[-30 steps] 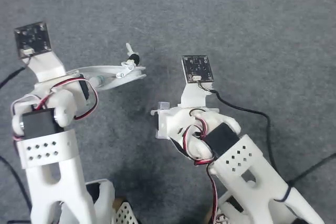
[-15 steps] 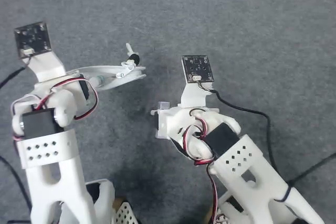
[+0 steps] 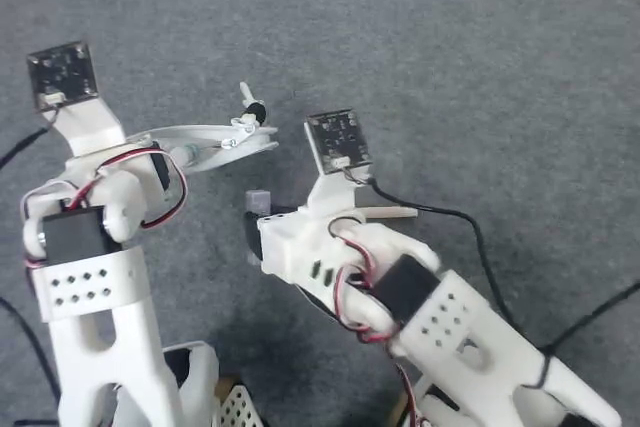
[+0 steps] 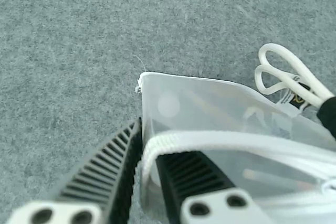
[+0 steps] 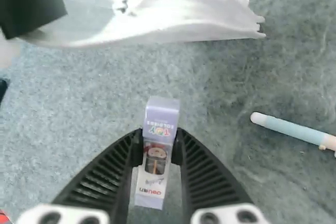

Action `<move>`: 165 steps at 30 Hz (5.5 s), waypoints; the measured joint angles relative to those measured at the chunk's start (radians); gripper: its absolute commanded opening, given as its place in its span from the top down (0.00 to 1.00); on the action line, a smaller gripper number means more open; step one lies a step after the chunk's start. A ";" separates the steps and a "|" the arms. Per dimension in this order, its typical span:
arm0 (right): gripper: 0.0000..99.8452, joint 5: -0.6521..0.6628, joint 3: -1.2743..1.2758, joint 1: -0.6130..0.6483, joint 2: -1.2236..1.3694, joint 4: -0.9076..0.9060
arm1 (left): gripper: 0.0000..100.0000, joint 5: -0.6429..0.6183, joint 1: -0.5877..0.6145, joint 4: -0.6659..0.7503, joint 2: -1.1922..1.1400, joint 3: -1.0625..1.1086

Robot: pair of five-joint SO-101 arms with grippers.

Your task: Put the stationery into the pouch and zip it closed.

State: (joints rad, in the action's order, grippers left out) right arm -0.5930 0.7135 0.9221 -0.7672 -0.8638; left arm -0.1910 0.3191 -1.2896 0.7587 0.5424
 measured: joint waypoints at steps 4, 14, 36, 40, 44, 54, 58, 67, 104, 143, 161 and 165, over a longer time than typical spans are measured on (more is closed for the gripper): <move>0.99 0.000 0.003 0.000 -0.118 0.000 | 0.99 0.000 0.000 0.000 0.000 0.000; 0.99 0.000 0.077 0.000 -0.281 0.107 | 0.99 0.000 0.000 0.000 0.000 0.000; 0.99 0.123 0.077 0.000 -0.334 0.473 | 0.99 0.000 0.000 0.000 0.000 0.000; 0.99 0.178 0.077 0.000 -0.334 0.574 | 0.99 0.000 0.000 0.000 0.000 0.000; 0.99 0.190 0.077 0.000 -0.334 0.657 | 0.99 0.000 0.000 0.000 0.000 0.000; 0.99 0.193 0.077 -0.086 -0.255 0.784 | 0.99 0.000 0.000 0.000 0.000 0.000; 0.99 0.193 0.077 -0.121 -0.109 0.893 | 0.99 0.000 0.000 0.000 0.000 0.000; 0.99 0.193 0.129 -0.117 0.078 1.033 | 0.99 0.000 0.000 0.000 0.000 0.000; 0.84 0.687 0.318 0.038 0.477 1.539 | 0.99 0.000 0.005 0.000 -0.003 0.002; 0.91 0.687 0.456 0.017 0.031 1.102 | 0.99 0.000 0.000 -0.002 -0.003 0.002; 0.91 0.592 0.457 -0.038 -0.397 0.654 | 0.99 0.000 0.005 0.023 -0.002 0.029; 0.91 0.522 0.457 -0.118 -0.479 0.551 | 0.99 0.000 0.005 0.023 -0.002 0.029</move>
State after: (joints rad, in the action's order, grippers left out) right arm -0.0713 1.1707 0.8040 -1.2459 -0.3130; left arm -0.1910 0.3237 -1.2666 0.7572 0.5715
